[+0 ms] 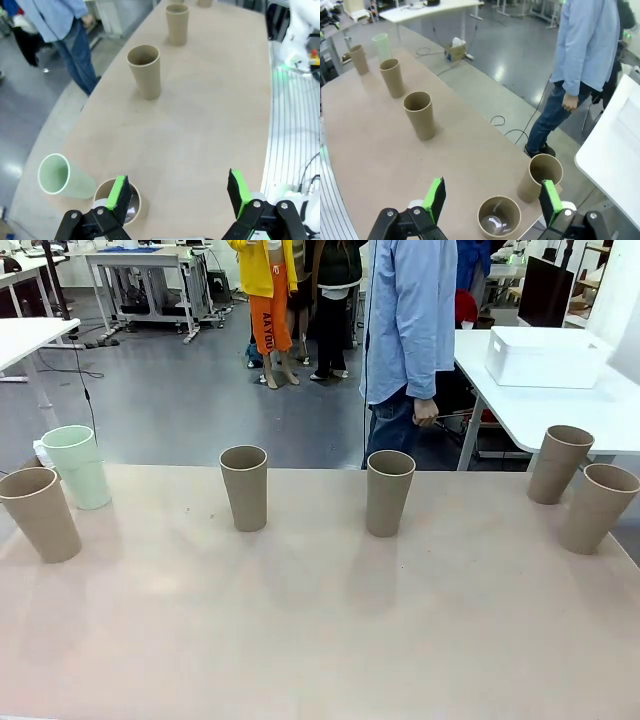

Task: Stack the cups and store them in the basket.
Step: Pick up two Reusable plastic cups , one in each hand.

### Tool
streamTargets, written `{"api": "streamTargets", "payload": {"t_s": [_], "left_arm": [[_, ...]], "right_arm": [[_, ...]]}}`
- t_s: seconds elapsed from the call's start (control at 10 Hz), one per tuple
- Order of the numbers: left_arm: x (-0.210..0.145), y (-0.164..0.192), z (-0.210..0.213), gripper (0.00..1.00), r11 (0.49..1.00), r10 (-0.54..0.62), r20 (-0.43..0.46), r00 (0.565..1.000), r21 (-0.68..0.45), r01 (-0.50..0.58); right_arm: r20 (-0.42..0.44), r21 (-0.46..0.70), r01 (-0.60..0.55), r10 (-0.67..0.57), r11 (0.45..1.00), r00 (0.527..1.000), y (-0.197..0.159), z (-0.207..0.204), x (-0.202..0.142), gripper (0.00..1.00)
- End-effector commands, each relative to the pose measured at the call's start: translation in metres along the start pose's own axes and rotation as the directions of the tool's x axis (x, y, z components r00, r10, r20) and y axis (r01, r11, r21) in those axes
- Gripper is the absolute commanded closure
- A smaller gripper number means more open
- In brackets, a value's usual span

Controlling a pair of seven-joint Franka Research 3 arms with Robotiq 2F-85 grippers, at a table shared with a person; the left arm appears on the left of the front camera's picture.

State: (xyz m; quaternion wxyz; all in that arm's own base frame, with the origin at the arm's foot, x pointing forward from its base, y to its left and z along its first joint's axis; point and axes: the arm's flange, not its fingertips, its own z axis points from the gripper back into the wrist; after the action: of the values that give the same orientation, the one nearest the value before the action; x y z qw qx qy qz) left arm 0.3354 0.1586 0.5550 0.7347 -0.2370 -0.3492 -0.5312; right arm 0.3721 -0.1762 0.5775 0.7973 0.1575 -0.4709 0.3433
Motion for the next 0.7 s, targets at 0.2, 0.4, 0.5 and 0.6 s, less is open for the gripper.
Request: {"api": "streamTargets", "payload": {"t_s": [0.2, 0.4, 0.5, 0.6], "left_arm": [[-0.039, 0.000, 0.044, 0.00, 0.993, -0.115, 0.146, 0.983, 0.028, 0.112], [-0.061, 0.016, 0.061, 0.00, 0.996, -0.078, 0.180, 0.981, 0.061, 0.068], [-0.064, 0.024, 0.064, 0.00, 0.996, -0.080, 0.192, 0.978, 0.052, 0.071], [-0.068, 0.030, 0.066, 0.00, 0.996, -0.089, 0.203, 0.975, 0.035, 0.084]], "right_arm": [[0.085, 0.057, -0.019, 0.014, 0.998, 0.996, -0.025, 0.035, -0.037, 0.00], [0.087, 0.055, -0.001, -0.004, 0.998, 0.996, -0.035, 0.036, -0.049, 0.00], [0.098, 0.061, 0.005, -0.011, 0.998, 0.995, -0.038, 0.036, -0.054, 0.00], [0.103, 0.068, 0.019, -0.026, 0.998, 0.994, -0.040, 0.035, -0.059, 0.00]]}}
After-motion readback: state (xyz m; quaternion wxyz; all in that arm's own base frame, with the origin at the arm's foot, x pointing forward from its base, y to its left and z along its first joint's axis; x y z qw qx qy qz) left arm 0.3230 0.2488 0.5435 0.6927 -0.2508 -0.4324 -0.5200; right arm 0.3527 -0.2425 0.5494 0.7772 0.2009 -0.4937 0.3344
